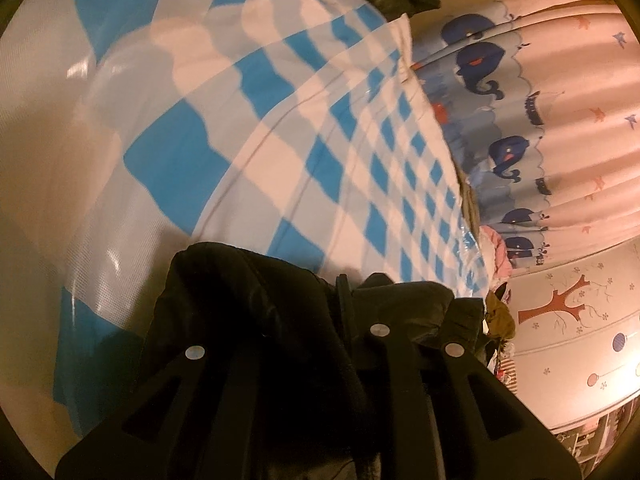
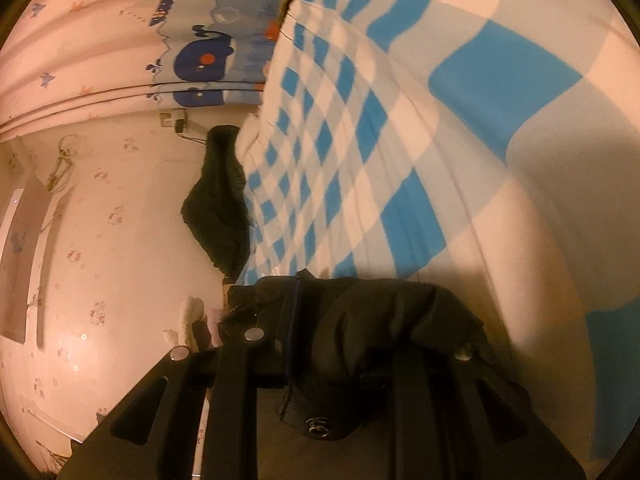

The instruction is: Fold large clothes

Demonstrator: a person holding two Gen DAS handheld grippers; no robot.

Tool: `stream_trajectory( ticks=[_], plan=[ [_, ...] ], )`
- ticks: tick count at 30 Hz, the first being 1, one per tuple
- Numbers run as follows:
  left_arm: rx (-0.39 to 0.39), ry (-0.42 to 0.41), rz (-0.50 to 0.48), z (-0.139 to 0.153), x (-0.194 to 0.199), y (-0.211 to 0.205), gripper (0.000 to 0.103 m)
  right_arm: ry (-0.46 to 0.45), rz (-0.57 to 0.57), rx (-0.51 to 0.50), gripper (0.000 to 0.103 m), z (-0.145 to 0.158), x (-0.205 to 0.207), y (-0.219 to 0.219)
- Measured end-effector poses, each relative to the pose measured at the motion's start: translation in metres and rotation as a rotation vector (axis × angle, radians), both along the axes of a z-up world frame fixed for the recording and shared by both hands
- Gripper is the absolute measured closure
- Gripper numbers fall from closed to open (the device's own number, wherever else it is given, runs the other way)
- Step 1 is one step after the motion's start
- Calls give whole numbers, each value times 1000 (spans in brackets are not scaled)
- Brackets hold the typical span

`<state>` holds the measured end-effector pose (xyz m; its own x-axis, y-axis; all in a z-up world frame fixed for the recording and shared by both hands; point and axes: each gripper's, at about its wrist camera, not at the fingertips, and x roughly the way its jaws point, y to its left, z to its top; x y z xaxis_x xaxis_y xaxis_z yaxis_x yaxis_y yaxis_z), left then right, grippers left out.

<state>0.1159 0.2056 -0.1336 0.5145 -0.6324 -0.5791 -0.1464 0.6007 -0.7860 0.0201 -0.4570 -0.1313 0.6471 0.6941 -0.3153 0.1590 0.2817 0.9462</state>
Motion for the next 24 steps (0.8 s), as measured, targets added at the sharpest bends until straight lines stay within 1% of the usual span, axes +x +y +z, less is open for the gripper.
stream_trajectory(
  ticks=[2, 6, 7, 8, 9, 10, 11, 12, 14, 16, 18, 19, 20, 21, 22, 23, 24],
  plan=[
    [-7, 15, 0, -4, 1, 0, 90, 20, 3, 3, 82, -3, 3, 0],
    [3, 28, -10, 1, 1, 0, 89, 47, 12, 8, 81, -3, 3, -1],
    [-3, 32, -10, 3, 1, 1, 87, 54, 14, 14, 76, -3, 3, -1],
    [-20, 38, -9, 4, 1, 3, 83, 57, 15, 24, 65, -2, 2, -1],
    [-60, 49, -5, 6, 0, 7, 80, 55, 16, 27, 57, 1, 1, -1],
    [-97, 56, 1, 7, -1, 11, 71, 51, 16, 24, 42, 4, 0, -1],
    [-134, 62, 11, 9, -2, 15, 60, 48, 15, 19, 33, 8, 0, 0],
    [-172, 64, 32, 13, -5, 20, 55, 49, 14, 8, 30, 13, -1, 0],
    [-197, 53, 50, 25, -9, 25, 38, 56, 8, -5, 20, 20, -3, 0],
    [-201, 21, 62, 42, -15, 29, 32, 60, -3, -27, 18, 31, -9, 0],
    [-217, -35, 46, 65, -23, 31, 31, 40, 0, -59, 17, 42, -14, 4],
    [-214, -54, 44, 74, -26, 32, 30, 25, -4, -95, 17, 51, -19, 6],
    [-199, -91, 30, 87, -30, 30, 30, -16, -2, -164, 17, 68, -24, 13],
    [-168, -137, 1, 100, -36, 25, 29, -56, 13, -217, 17, 80, -28, 21],
    [-108, -199, -50, 118, -43, 13, 29, -108, 40, -297, 16, 97, -33, 36],
    [-61, -239, -95, 129, -49, 1, 29, -135, 60, -356, 16, 107, -34, 48],
    [0, -287, -156, 140, -55, -16, 29, -171, 92, -440, 16, 118, -35, 67]
  ],
)
